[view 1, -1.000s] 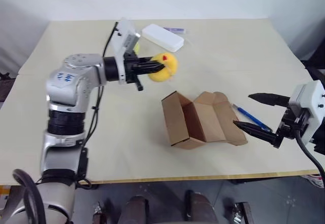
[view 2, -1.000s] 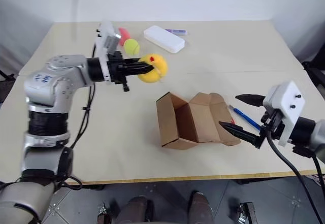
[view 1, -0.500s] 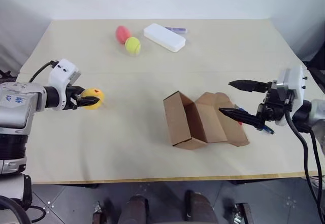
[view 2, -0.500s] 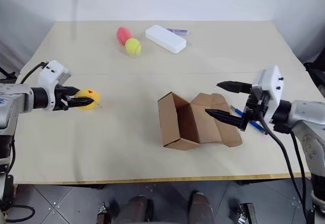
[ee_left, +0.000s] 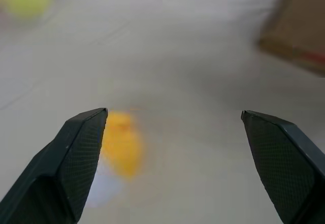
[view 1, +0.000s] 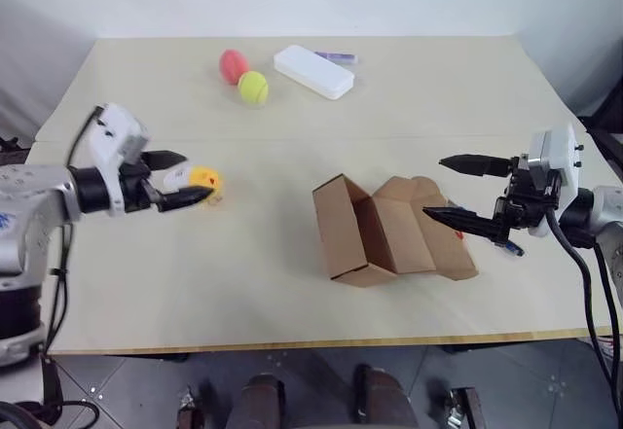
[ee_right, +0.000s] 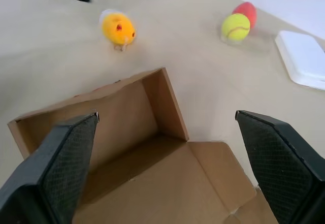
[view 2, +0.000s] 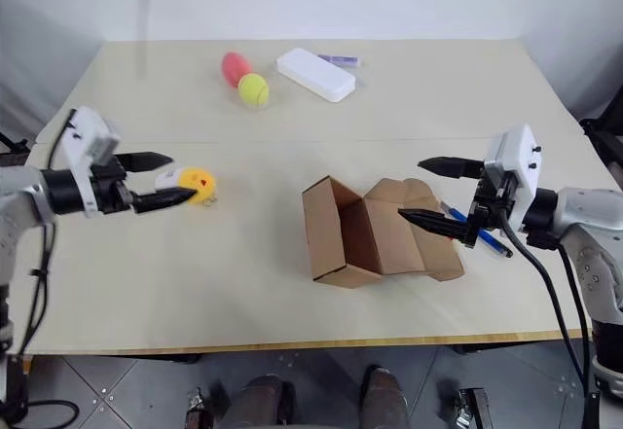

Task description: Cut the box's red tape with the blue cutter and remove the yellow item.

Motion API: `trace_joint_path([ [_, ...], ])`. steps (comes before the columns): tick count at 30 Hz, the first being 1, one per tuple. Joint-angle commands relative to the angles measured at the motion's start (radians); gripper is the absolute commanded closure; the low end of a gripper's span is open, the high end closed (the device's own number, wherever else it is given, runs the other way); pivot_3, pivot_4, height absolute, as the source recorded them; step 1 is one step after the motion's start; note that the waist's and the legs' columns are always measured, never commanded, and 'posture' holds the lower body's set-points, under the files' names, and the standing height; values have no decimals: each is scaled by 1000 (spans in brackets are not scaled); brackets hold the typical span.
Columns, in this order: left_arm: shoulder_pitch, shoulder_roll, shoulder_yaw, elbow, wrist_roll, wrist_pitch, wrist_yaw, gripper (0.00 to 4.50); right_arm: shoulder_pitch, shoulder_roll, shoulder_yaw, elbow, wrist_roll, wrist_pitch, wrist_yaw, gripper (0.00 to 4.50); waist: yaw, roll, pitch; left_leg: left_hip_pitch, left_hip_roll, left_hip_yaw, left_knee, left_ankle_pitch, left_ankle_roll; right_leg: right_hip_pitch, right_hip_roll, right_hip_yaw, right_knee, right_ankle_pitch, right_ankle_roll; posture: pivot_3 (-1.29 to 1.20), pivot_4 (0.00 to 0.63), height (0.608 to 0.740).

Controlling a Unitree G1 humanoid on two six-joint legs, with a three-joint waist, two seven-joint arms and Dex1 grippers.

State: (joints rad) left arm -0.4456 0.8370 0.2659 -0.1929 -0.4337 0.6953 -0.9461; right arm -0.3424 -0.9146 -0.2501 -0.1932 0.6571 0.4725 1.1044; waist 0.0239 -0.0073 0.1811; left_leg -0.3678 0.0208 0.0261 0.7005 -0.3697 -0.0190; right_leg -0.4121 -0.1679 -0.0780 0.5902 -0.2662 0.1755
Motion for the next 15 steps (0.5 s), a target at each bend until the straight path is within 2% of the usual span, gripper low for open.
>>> trace_joint_path([
  [1, 92, -137, 112, -119, -60, -172, 70, 17, 47, -36, -65, 42, -21, -30, 34, 0, 0, 0, 0, 0, 0, 0, 0, 0, 0, 0, 0, 0, 0, 0, 0, 0, 150, 740],
  [5, 236, -155, 91, -217, -43, -178, 87, 17, 92, -58, -71, 86, -55, -58, 68, 0, -6, 0, 0, 1, 1, 1, 0, 0, 0, 0, 0, 0, 1, 0, 0, 0, 150, 740],
  [7, 305, -164, 78, -239, -82, -153, 71, 17, 127, -74, -69, 113, -83, -88, 103, 0, -7, 1, -1, 2, 1, 1, 1, 0, 0, 0, 0, 0, 1, 0, -1, 0, 150, 740],
  [9, 435, -188, 75, -254, -91, -215, 18, 17, 190, -93, -63, 187, -142, -146, 131, 0, -6, 1, -1, 3, 1, 2, 1, 0, 0, 2, 0, 1, 1, 0, -1, 0, 150, 740],
  [11, 526, -195, 106, -227, -86, -275, -15, 17, 226, -24, -126, 272, -70, -204, 205, 0, -6, 0, -1, 4, 1, 3, 0, 0, 0, 2, 0, 1, 0, 0, -1, 0, 150, 740],
  [15, 580, -181, 109, -192, -65, -364, -35, 17, 239, -40, -86, 388, -218, -326, 140, 0, -1, 1, -1, 4, 1, 4, 1, 0, 1, 2, 0, 1, 0, 0, -2, 0, 150, 740],
])
